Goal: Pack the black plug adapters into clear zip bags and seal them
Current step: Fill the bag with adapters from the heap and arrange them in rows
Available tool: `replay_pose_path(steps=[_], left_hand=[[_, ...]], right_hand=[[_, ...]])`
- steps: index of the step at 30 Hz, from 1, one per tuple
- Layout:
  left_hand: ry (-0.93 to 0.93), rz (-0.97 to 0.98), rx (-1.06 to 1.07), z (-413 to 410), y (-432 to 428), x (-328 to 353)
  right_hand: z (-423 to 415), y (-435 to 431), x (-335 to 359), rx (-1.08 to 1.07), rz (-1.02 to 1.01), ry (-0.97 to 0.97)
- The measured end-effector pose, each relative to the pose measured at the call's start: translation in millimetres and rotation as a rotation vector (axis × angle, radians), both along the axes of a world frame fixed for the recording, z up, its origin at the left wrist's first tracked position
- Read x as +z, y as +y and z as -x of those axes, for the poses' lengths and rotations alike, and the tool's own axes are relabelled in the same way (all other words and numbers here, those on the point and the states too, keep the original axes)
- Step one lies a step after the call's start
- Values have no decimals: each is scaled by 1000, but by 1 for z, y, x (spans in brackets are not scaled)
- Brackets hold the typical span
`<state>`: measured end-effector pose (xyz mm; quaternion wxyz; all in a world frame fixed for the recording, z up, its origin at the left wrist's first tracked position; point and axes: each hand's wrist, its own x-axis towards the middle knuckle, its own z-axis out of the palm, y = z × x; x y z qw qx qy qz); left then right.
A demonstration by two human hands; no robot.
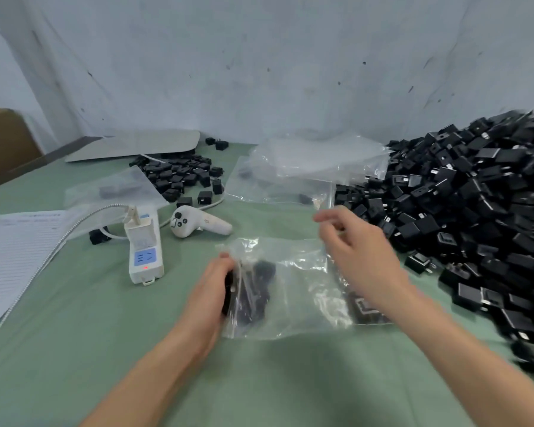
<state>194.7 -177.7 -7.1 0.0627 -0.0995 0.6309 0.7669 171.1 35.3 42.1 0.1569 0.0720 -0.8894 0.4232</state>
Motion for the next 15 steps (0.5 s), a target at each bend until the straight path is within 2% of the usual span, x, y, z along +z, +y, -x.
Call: replay_pose_path(steps=[2, 6, 10, 15], left_hand=[[80, 252, -2, 0, -5, -2], [154, 431, -90, 12, -22, -3], [368, 798, -322, 26, -26, -3], [503, 904, -479, 47, -16, -8]], right_hand=[[7, 33, -14, -51, -113, -89], [18, 60, -46, -63, -358, -136], [34, 61, -57, 7, -486, -147], [48, 64, -69, 119, -513, -268]])
